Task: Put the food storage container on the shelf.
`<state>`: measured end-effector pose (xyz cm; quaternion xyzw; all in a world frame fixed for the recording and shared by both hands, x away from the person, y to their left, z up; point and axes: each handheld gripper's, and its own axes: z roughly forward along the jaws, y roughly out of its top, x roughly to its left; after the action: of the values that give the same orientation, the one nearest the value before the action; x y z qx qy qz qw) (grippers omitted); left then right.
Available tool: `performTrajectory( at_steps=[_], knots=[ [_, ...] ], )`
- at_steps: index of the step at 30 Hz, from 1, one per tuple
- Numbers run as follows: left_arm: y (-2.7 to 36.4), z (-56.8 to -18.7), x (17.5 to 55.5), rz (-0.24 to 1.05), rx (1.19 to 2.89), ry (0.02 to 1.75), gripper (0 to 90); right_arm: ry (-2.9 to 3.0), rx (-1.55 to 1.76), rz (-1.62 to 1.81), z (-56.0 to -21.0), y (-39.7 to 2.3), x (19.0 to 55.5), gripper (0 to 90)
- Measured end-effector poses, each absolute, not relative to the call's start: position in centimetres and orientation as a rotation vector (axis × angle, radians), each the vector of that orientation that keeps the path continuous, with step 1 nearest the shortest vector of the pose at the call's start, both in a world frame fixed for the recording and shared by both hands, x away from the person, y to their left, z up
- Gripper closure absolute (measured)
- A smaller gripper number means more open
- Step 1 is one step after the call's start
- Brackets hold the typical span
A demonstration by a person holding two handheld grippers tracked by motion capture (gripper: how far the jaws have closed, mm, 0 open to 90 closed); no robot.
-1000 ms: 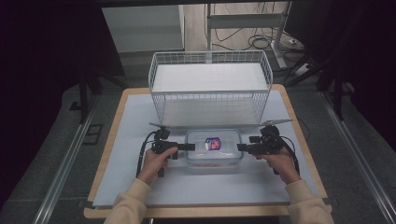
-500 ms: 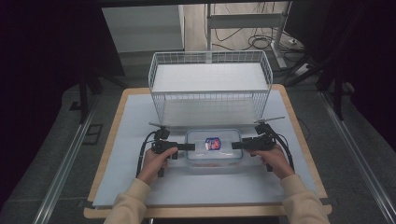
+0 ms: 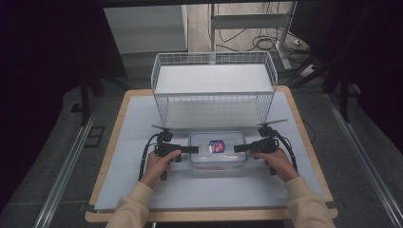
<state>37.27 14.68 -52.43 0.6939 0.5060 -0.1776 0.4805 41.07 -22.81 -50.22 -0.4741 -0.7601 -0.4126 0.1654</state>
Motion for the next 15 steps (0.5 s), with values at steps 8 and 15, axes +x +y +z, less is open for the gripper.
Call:
performTrajectory(
  at_steps=[8, 15],
  knots=[
    [14.6, -52.3, 37.1, -0.418, 1.696, 1.23, 35.9, -2.19, -1.341, -1.178, -49.5, -23.3, 40.7, 34.0],
    [14.6, -52.0, 36.4, -0.382, 1.687, 1.223, 38.7, -2.181, -1.348, -1.188, -49.2, -23.6, 40.5, 39.2]
  ],
)
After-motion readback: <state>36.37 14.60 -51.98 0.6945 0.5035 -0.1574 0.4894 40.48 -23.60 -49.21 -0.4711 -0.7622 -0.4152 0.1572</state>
